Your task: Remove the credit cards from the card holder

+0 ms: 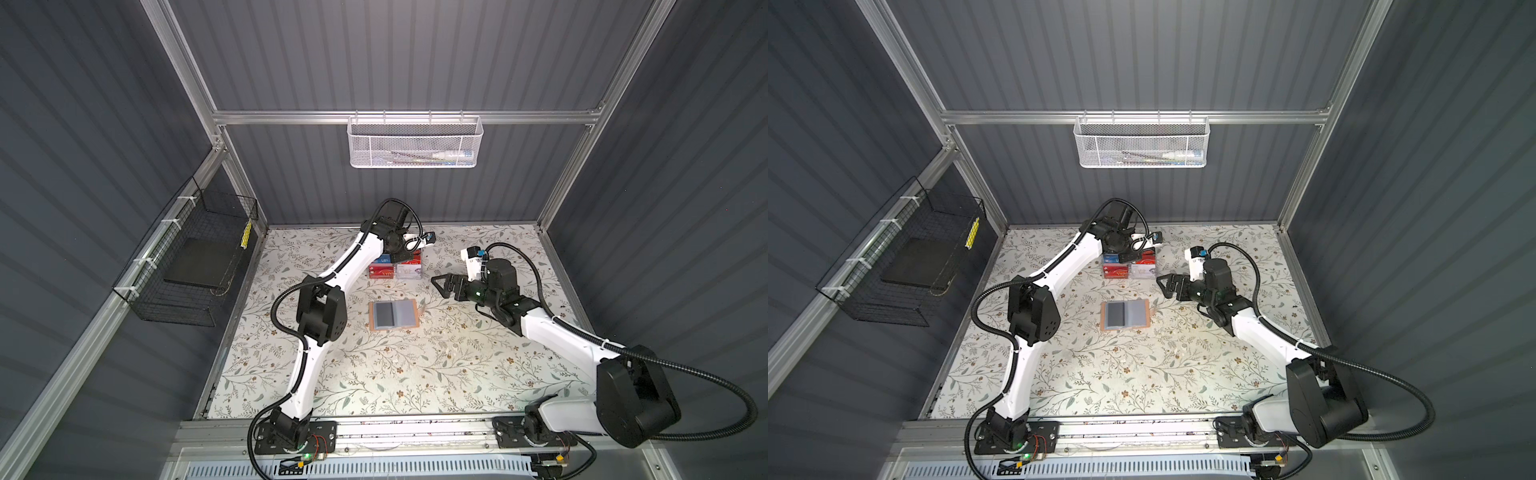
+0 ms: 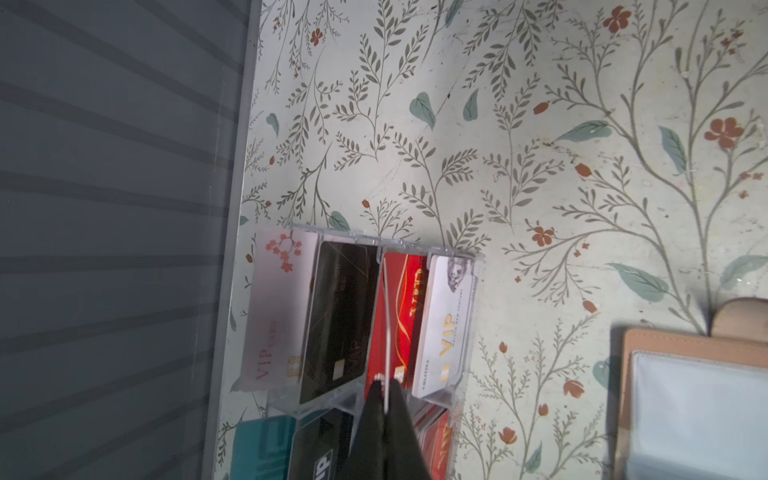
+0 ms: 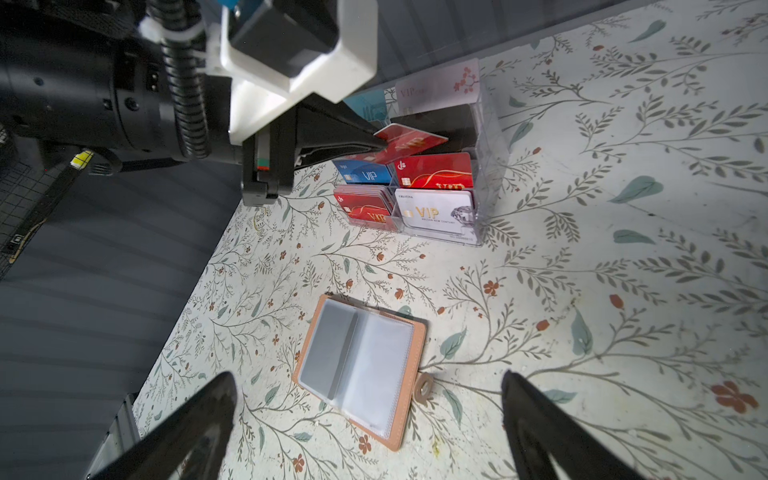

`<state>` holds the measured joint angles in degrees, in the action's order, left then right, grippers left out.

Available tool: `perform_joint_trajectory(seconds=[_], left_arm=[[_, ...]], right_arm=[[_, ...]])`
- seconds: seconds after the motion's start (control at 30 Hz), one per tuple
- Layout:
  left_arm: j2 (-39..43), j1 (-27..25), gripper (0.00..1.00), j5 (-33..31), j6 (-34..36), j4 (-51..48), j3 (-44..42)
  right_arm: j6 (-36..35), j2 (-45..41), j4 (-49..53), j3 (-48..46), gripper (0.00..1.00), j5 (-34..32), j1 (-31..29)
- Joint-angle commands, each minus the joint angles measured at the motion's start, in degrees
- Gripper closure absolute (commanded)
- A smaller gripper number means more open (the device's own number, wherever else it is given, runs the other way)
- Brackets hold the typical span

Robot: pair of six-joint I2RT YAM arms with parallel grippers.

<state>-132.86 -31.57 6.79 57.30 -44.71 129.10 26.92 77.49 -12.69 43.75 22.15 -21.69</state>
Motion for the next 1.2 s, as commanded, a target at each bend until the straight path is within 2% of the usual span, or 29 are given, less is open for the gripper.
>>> perform_joint_trajectory(seconds=[0.0, 0.3, 0.63, 1.17], left_arm=[[-1.83, -0.33, 1.00, -0.54, 5.48, -2.59, 1.45], [-3.49, -0.86, 1.00, -0.85, 7.41, -1.36, 0.58], [-6.27, -1.32, 1.00, -3.51, 11.65, -3.32, 3.32], [-6.80, -2.86, 1.00, -7.77, 14.58, -3.02, 2.64]], right_arm=[[0.24, -1.02, -1.29, -0.89, 0.01, 0.51, 0.03], [0.06, -0.63, -1.29, -0.93, 0.01, 0.26, -0.02], [-0.03, -0.71, -1.37, -1.03, 0.01, 0.22, 0.02], [0.50, -0.45, -2.06, -1.16, 0.01, 1.06, -0.04]])
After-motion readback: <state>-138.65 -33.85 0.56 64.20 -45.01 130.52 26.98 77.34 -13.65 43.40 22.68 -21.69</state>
